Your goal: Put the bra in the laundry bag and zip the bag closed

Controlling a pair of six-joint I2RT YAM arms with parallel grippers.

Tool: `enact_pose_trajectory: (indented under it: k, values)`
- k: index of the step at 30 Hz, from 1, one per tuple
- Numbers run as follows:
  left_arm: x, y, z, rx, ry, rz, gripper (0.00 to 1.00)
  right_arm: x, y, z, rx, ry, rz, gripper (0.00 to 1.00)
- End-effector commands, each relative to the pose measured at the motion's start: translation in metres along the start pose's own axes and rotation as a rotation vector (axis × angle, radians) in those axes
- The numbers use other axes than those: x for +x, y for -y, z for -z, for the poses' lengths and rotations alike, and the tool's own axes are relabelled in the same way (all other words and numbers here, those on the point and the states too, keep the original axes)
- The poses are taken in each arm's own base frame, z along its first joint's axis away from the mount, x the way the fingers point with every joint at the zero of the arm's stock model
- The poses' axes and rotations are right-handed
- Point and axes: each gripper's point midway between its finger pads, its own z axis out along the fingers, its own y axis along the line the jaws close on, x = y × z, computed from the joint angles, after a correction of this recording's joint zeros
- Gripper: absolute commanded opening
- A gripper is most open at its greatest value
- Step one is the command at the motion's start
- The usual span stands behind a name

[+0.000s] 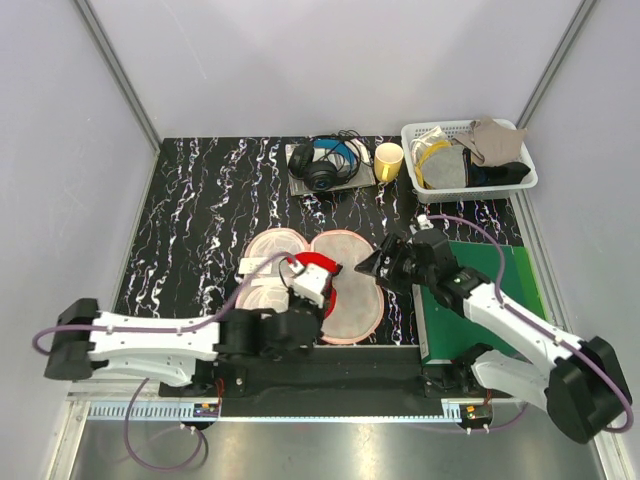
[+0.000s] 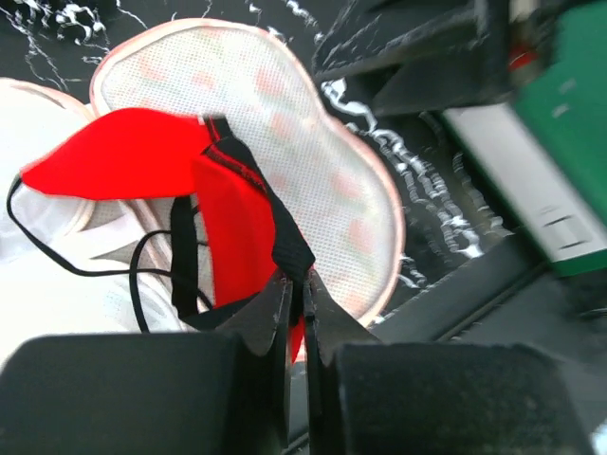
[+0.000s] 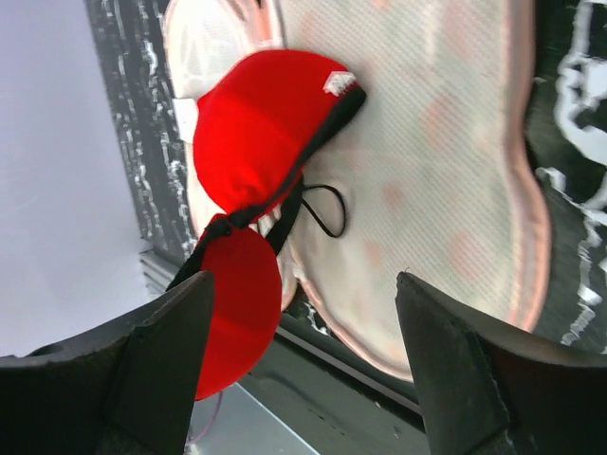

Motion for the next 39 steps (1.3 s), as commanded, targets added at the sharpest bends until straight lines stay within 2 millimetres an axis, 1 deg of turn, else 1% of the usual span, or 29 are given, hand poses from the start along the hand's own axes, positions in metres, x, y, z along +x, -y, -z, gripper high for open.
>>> enact_pose_trajectory:
  k: [1,2,3,4,5,6,8,9,10,11,12,13,15,16,18,19,20,22,26,28,29,32,33,34,35,36,37,38,39]
  values:
    - [-0.005,-0.012,0.006,0.083,0.000,0.171,0.02,-0.013,-0.047,-0.011,-0.190,0.001,0.008,0.86]
    - [-0.011,-0.013,0.012,0.119,0.010,0.209,0.01,-0.011,-0.044,-0.019,-0.184,-0.016,-0.007,0.86]
    - [-0.003,-0.020,0.012,0.121,0.000,0.214,0.00,-0.013,-0.052,-0.022,-0.226,-0.019,-0.005,0.86]
    - [-0.006,-0.024,0.012,0.128,0.013,0.233,0.00,-0.012,-0.054,-0.025,-0.239,-0.024,-0.010,0.86]
    - [-0.013,-0.024,0.021,0.173,0.037,0.263,0.00,-0.007,-0.053,-0.033,-0.239,-0.046,-0.030,0.86]
    - [-0.008,-0.029,0.022,0.178,0.038,0.268,0.00,-0.007,-0.060,-0.036,-0.268,-0.042,-0.030,0.86]
    - [-0.017,-0.032,0.031,0.227,0.077,0.303,0.00,0.001,-0.059,-0.048,-0.252,-0.069,-0.064,0.87]
    - [-0.017,-0.037,0.031,0.223,0.083,0.304,0.00,0.005,-0.063,-0.053,-0.259,-0.063,-0.075,0.87]
    - [-0.014,-0.041,0.032,0.218,0.077,0.300,0.00,0.007,-0.060,-0.062,-0.247,-0.061,-0.105,0.87]
    - [-0.017,-0.043,0.035,0.225,0.089,0.304,0.00,0.011,-0.057,-0.067,-0.244,-0.060,-0.163,0.87]
    - [-0.017,-0.044,0.036,0.226,0.089,0.300,0.00,0.011,-0.066,-0.071,-0.275,-0.037,-0.169,0.87]
    - [-0.016,-0.045,0.037,0.228,0.090,0.296,0.00,0.017,-0.058,-0.081,-0.244,-0.048,-0.191,0.87]
    - [-0.017,-0.045,0.040,0.246,0.097,0.297,0.00,0.018,-0.066,-0.092,-0.243,-0.046,-0.230,0.87]
    - [-0.017,-0.045,0.042,0.255,0.102,0.295,0.00,0.026,-0.064,-0.102,-0.223,-0.063,-0.256,0.87]
    - [-0.019,-0.044,0.044,0.267,0.107,0.289,0.00,0.022,-0.067,-0.110,-0.236,-0.029,-0.272,0.87]
    - [-0.020,-0.043,0.047,0.282,0.113,0.289,0.00,0.025,-0.063,-0.117,-0.221,-0.029,-0.282,0.87]
    - [-0.019,-0.042,0.048,0.290,0.112,0.287,0.00,0.021,-0.062,-0.121,-0.213,-0.009,-0.286,0.87]
    - [-0.023,-0.040,0.053,0.322,0.129,0.285,0.00,0.020,-0.061,-0.126,-0.206,-0.002,-0.287,0.86]
    - [-0.021,-0.041,0.058,0.345,0.139,0.279,0.00,0.017,-0.062,-0.131,-0.204,0.012,-0.304,0.83]
    - [-0.022,-0.042,0.061,0.352,0.148,0.278,0.00,0.016,-0.065,-0.132,-0.206,0.012,-0.317,0.79]
    - [-0.021,-0.042,0.061,0.356,0.150,0.277,0.00,0.015,-0.066,-0.133,-0.207,0.016,-0.320,0.68]
    - [-0.024,-0.041,0.064,0.375,0.163,0.264,0.00,0.009,-0.070,-0.134,-0.209,0.039,-0.328,0.54]
    - [-0.025,-0.041,0.065,0.379,0.168,0.257,0.00,0.006,-0.072,-0.133,-0.208,0.049,-0.323,0.41]
    - [-0.025,-0.042,0.065,0.373,0.171,0.258,0.00,0.004,-0.076,-0.132,-0.211,0.055,-0.301,0.34]
    - [-0.026,-0.043,0.065,0.369,0.171,0.258,0.00,0.005,-0.072,-0.132,-0.178,0.048,-0.283,0.29]
    - [-0.025,-0.045,0.066,0.364,0.170,0.261,0.00,0.002,-0.076,-0.127,-0.172,0.055,-0.255,0.22]
    - [-0.025,-0.048,0.066,0.348,0.174,0.268,0.00,-0.002,-0.082,-0.124,-0.163,0.066,-0.194,0.19]
    - [-0.025,-0.050,0.066,0.341,0.174,0.276,0.00,0.001,-0.068,-0.122,-0.081,0.055,-0.165,0.18]
    - [-0.023,-0.052,0.066,0.327,0.167,0.294,0.00,-0.002,-0.072,-0.113,-0.069,0.061,-0.119,0.15]
